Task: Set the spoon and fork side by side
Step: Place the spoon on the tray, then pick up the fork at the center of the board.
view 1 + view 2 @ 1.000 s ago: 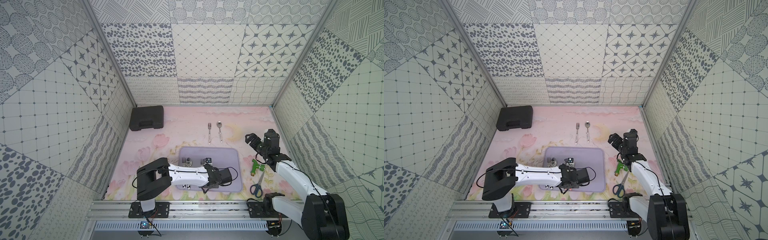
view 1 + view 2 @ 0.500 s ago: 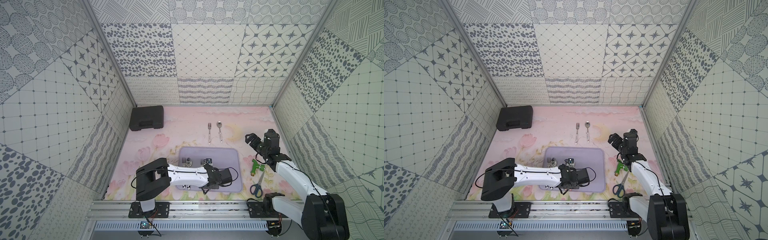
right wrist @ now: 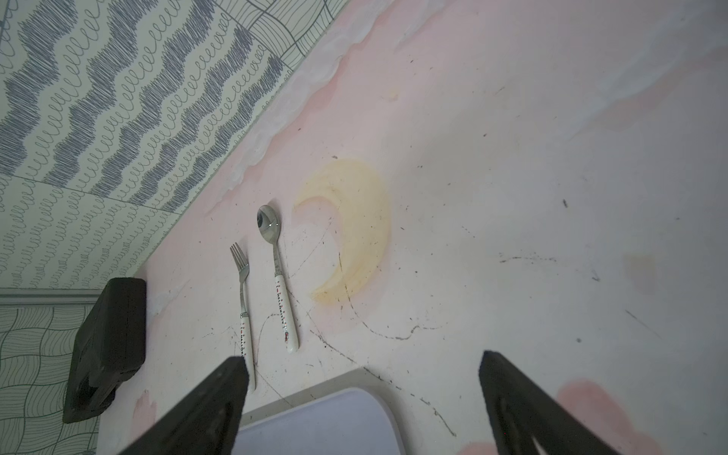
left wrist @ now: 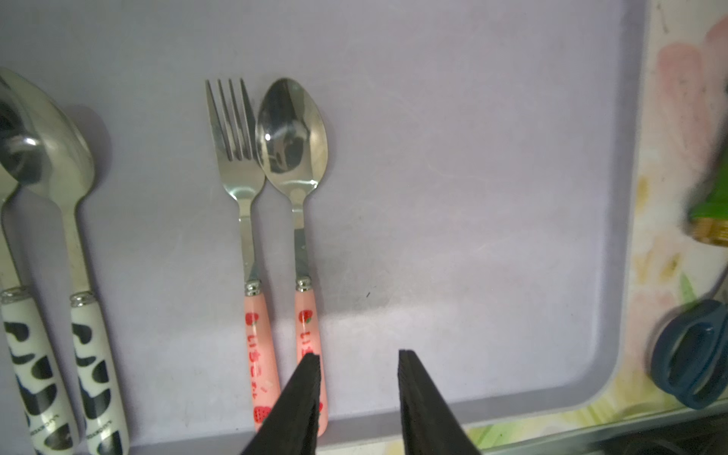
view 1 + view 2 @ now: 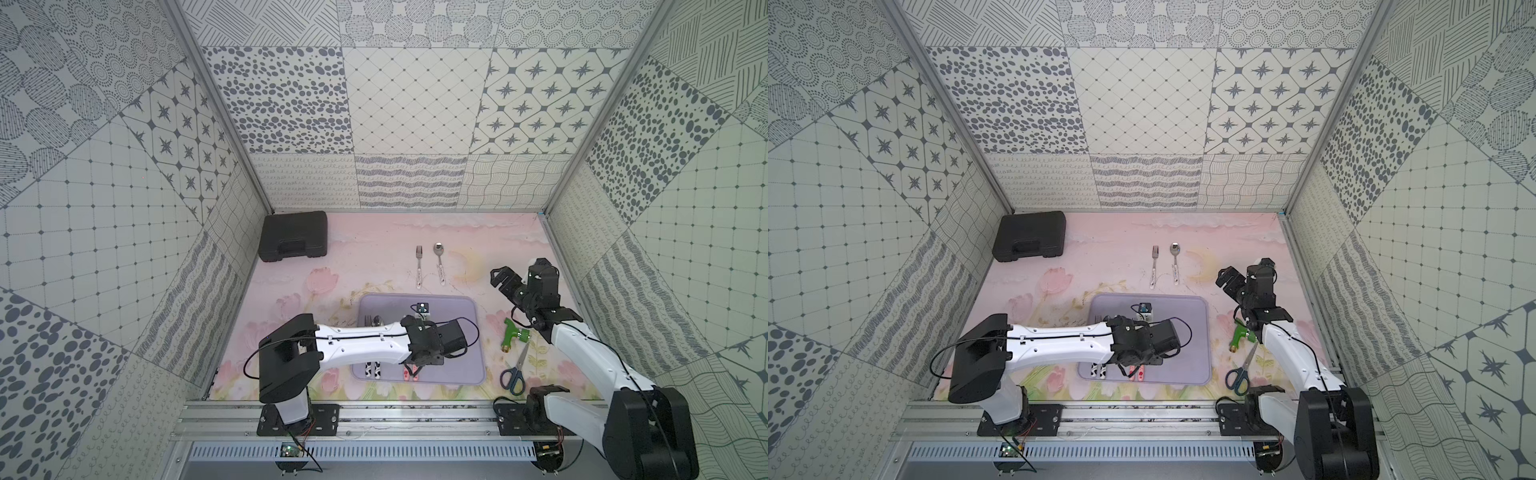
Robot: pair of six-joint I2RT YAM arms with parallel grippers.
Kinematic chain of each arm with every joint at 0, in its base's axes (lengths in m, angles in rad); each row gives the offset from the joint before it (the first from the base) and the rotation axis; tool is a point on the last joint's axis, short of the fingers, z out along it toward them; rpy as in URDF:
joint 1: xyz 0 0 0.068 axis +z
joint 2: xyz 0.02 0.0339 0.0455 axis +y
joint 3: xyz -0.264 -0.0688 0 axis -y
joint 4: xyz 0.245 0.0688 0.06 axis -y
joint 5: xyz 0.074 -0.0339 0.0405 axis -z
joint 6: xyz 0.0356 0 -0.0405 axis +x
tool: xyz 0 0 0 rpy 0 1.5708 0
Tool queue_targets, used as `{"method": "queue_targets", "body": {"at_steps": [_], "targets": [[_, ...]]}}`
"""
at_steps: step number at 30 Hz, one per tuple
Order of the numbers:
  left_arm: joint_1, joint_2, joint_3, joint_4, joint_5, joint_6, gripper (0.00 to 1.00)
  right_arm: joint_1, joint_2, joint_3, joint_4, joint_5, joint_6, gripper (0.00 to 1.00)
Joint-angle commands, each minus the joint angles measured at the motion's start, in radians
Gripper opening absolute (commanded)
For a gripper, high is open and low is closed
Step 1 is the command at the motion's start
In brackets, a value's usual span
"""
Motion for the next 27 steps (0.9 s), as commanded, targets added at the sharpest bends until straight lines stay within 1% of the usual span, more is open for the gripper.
{"method": "queue_targets", "body": {"at_steps": [1,6,14,19,27], "targets": [[0.066,-0.032,0.033,-0.014,-0.036,0.129,0.37,0.004,-0.002,0.002,0.027,0.003,-0.005,0.97],[0.150,-0.026,0.081,0.006,0.000,0.224,0.38,0.005,0.005,0.003,0.028,0.004,-0.008,0.97],[0.283,0.055,0.206,0.017,0.078,0.345,0.39,0.008,0.015,0.003,0.033,0.007,-0.013,0.97],[0.369,0.155,0.315,0.019,0.128,0.406,0.39,0.016,0.024,0.007,0.033,0.011,-0.019,0.97],[0.465,0.356,0.530,-0.015,0.197,0.475,0.38,0.025,0.041,0.011,0.037,0.016,-0.025,0.97]]}}
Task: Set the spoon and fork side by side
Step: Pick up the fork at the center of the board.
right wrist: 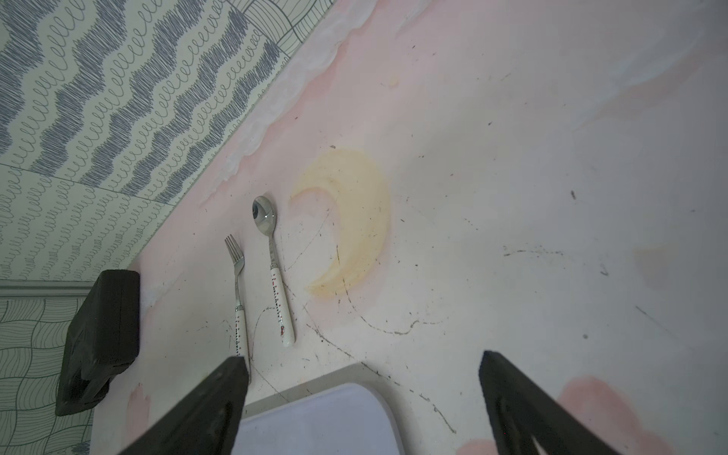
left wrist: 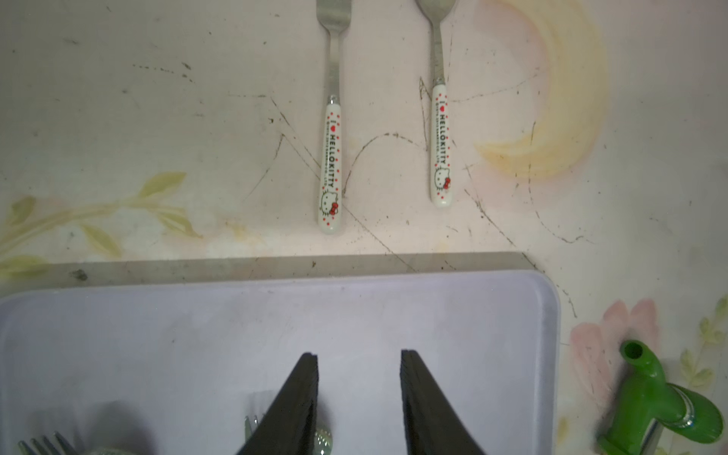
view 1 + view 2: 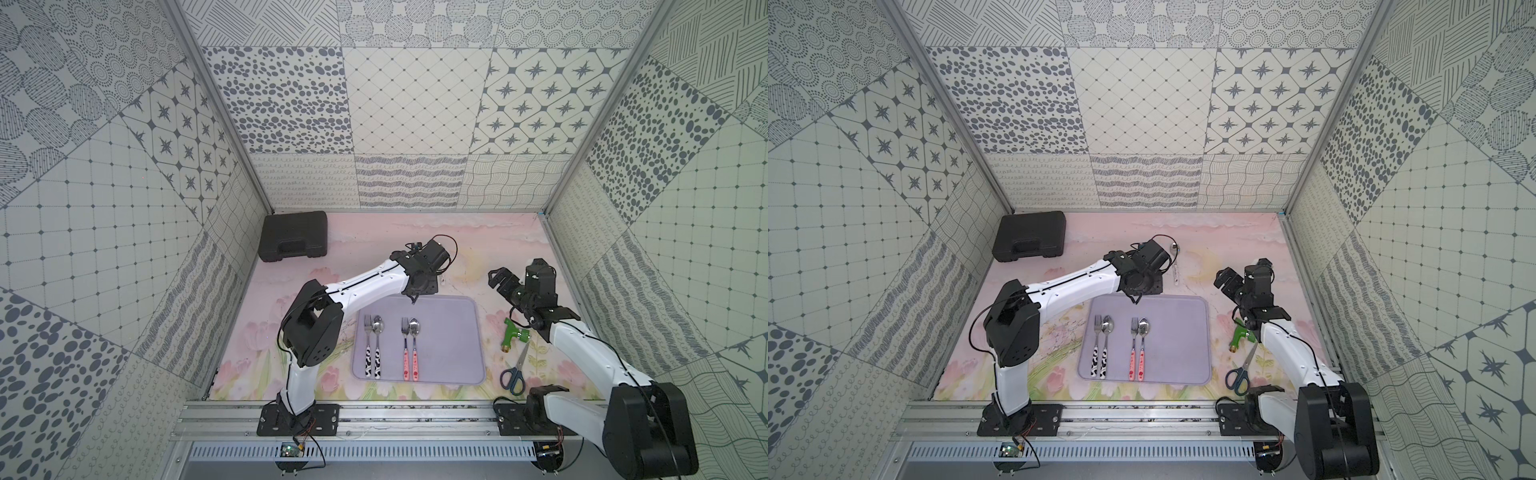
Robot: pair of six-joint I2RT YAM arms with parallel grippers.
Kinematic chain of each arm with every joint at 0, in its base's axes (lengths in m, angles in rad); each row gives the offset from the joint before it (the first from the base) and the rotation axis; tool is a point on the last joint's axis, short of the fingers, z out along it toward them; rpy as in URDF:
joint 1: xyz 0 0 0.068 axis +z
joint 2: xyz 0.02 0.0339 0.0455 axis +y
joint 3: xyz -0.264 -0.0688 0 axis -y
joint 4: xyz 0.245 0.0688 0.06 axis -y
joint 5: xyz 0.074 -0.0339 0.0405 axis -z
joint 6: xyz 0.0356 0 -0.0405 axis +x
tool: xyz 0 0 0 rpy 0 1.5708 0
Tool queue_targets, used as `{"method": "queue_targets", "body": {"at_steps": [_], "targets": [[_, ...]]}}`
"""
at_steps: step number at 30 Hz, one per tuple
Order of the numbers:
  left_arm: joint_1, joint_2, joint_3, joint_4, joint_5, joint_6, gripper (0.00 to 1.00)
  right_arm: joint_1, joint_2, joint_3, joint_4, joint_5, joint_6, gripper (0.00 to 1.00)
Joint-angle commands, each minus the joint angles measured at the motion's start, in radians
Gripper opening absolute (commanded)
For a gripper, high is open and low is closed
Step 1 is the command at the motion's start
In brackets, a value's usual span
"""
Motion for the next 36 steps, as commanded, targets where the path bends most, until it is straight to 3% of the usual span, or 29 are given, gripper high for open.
{"method": "queue_targets", "body": {"at_steps": [1,21,36], "targets": [[0.057,0.109,0.124,-0.029,0.083,0.113,0.38,0.009,0.023,0.012,0.035,0.013,-0.017,0.97],[0.152,0.422,0.450,-0.134,0.097,0.204,0.34,0.015,0.025,0.010,0.039,0.016,-0.011,0.97],[0.157,0.493,0.496,-0.175,0.060,0.232,0.26,0.015,0.030,0.013,0.036,0.016,-0.012,0.97]]}}
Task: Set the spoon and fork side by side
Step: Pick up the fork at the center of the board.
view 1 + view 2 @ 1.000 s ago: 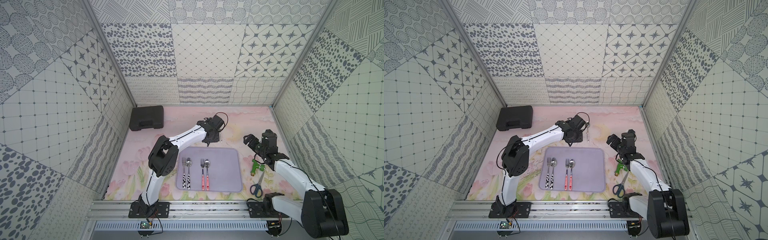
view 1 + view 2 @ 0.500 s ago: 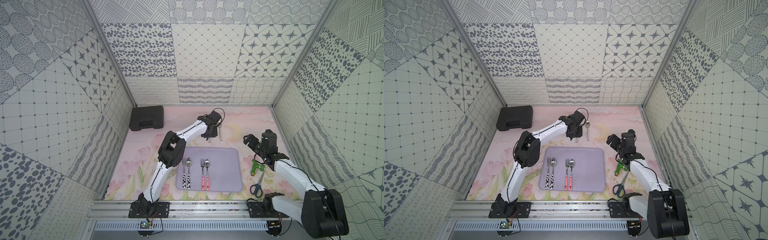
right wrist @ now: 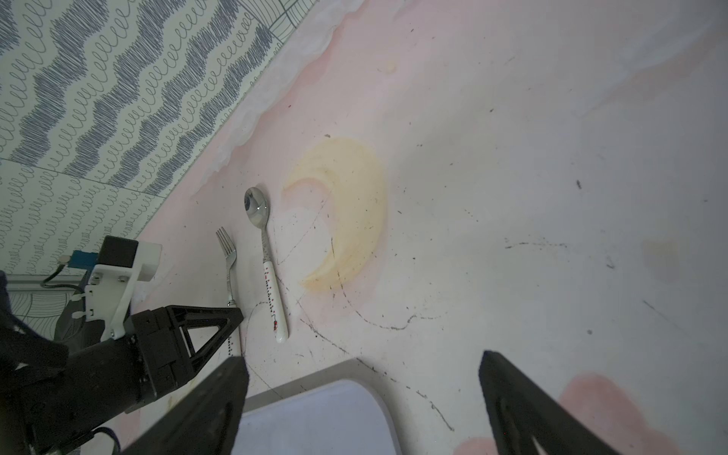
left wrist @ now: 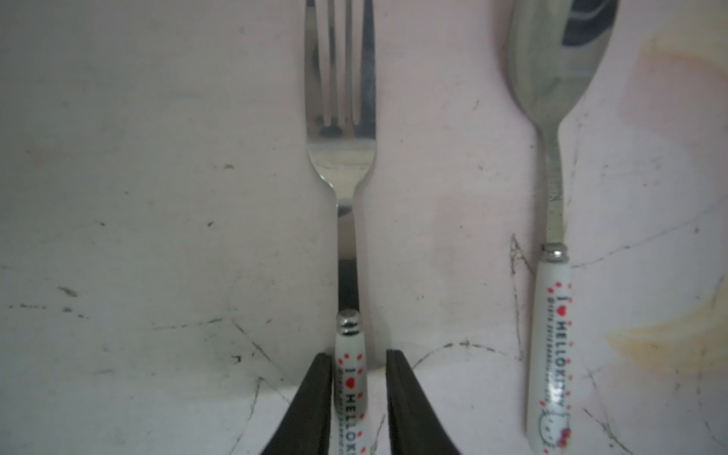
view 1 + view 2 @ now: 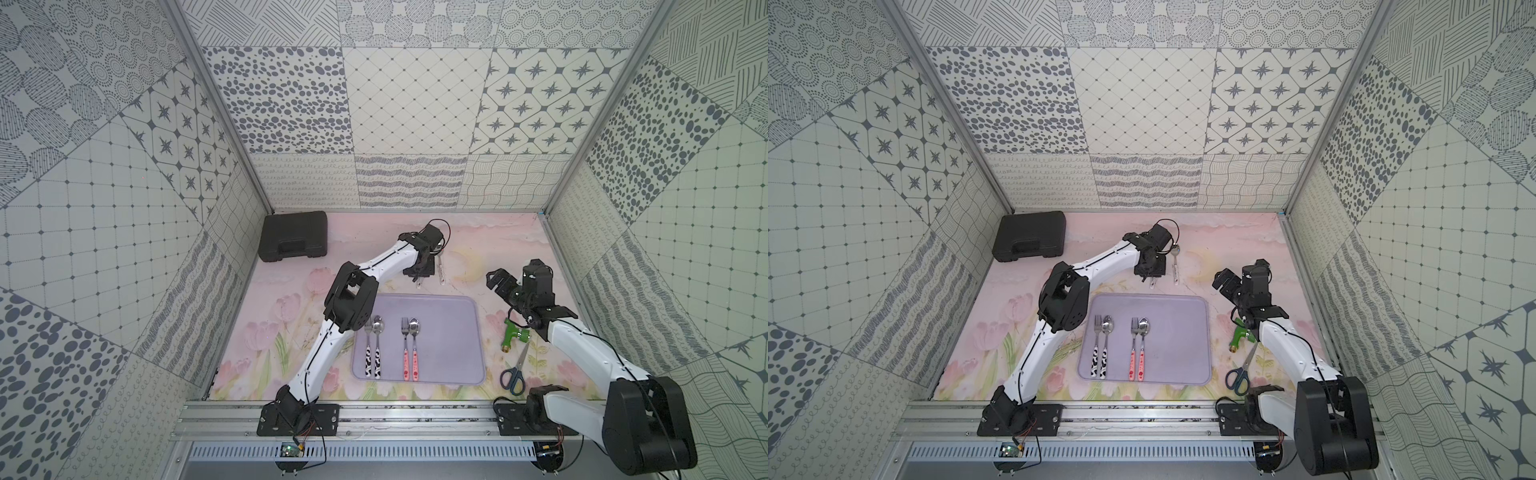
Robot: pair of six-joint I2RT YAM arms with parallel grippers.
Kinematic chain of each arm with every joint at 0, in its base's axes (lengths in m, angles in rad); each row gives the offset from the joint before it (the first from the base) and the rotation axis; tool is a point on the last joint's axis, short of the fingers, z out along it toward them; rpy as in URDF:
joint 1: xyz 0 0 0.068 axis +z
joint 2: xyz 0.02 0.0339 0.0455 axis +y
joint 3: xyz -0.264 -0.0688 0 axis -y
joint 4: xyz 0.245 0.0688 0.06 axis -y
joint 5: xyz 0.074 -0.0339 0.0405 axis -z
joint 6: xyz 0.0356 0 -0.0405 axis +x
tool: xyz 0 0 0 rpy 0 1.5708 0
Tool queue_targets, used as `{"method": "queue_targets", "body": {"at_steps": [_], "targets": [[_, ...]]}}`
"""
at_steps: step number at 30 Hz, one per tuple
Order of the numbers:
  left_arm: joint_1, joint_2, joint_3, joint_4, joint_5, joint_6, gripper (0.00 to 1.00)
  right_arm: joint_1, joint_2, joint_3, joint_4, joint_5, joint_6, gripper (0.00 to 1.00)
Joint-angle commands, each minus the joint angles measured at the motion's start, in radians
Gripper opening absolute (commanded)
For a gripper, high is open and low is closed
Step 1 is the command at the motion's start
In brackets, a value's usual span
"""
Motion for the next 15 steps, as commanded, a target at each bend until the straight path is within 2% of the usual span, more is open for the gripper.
{"method": "queue_targets", "body": {"at_steps": [1,15], "targets": [[0.009,0.018,0.010,-0.063,-0.020,0.034,0.25,0.005,0.007,0.014,0.035,0.011,-0.011,0.97],[0.008,0.012,0.010,-0.085,-0.031,0.009,0.11,0.005,0.002,0.016,0.029,0.011,-0.011,0.97]]}}
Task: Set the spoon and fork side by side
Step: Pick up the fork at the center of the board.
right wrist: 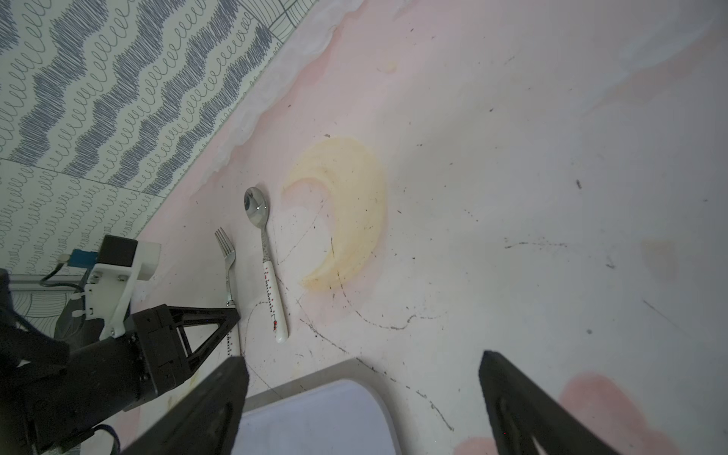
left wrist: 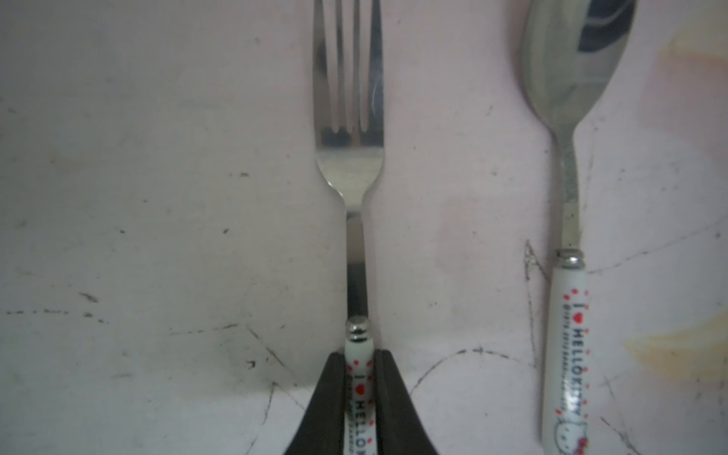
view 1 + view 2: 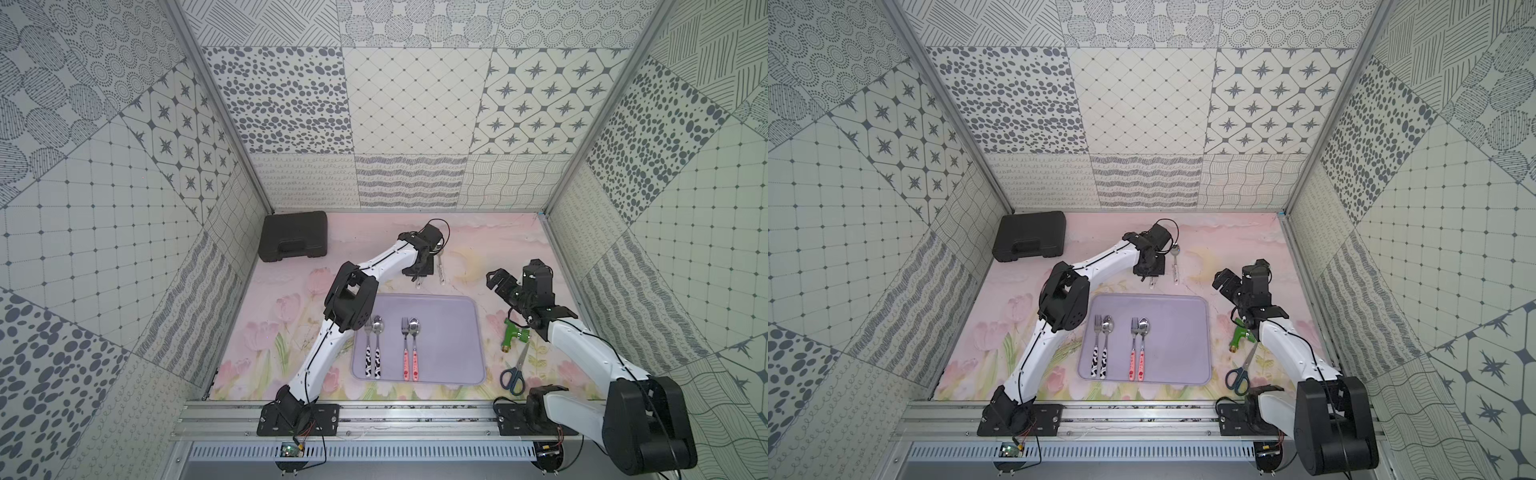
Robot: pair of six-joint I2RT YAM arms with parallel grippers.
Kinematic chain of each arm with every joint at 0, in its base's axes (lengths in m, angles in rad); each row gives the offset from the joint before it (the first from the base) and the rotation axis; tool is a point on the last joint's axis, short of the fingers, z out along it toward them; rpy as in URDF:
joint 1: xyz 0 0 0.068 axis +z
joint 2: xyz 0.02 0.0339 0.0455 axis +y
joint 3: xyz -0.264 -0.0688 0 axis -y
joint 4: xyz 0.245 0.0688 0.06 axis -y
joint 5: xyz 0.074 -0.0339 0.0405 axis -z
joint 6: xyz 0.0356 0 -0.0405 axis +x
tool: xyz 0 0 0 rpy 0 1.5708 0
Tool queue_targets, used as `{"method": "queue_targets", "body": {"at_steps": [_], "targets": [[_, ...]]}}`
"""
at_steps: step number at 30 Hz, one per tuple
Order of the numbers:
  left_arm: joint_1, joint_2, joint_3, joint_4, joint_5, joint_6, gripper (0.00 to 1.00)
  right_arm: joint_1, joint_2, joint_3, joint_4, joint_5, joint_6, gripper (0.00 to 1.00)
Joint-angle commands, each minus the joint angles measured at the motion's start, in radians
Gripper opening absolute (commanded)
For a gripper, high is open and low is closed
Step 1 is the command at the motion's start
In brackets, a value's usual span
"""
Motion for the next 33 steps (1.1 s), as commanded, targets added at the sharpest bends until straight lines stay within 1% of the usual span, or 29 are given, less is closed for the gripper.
{"method": "queue_targets", "body": {"at_steps": [1,6,12,19,25,33], "targets": [[0.005,0.006,0.005,-0.080,-0.016,-0.003,0.10,0.005,0.001,0.016,0.029,0.010,-0.011,0.97],[0.004,-0.014,-0.004,-0.084,-0.018,-0.016,0.05,0.005,-0.001,0.016,0.028,0.010,-0.011,0.97],[-0.001,-0.053,-0.035,-0.079,-0.022,-0.025,0.02,0.005,-0.003,0.016,0.028,0.009,-0.011,0.97],[-0.020,-0.121,-0.092,-0.065,-0.030,-0.035,0.01,0.005,-0.004,0.016,0.026,0.011,-0.011,0.97],[-0.057,-0.185,-0.159,-0.049,-0.037,-0.051,0.01,0.005,-0.004,0.016,0.026,0.014,-0.011,0.97],[-0.116,-0.284,-0.290,-0.006,-0.037,-0.106,0.01,0.005,-0.006,0.015,0.025,0.017,-0.013,0.97]]}}
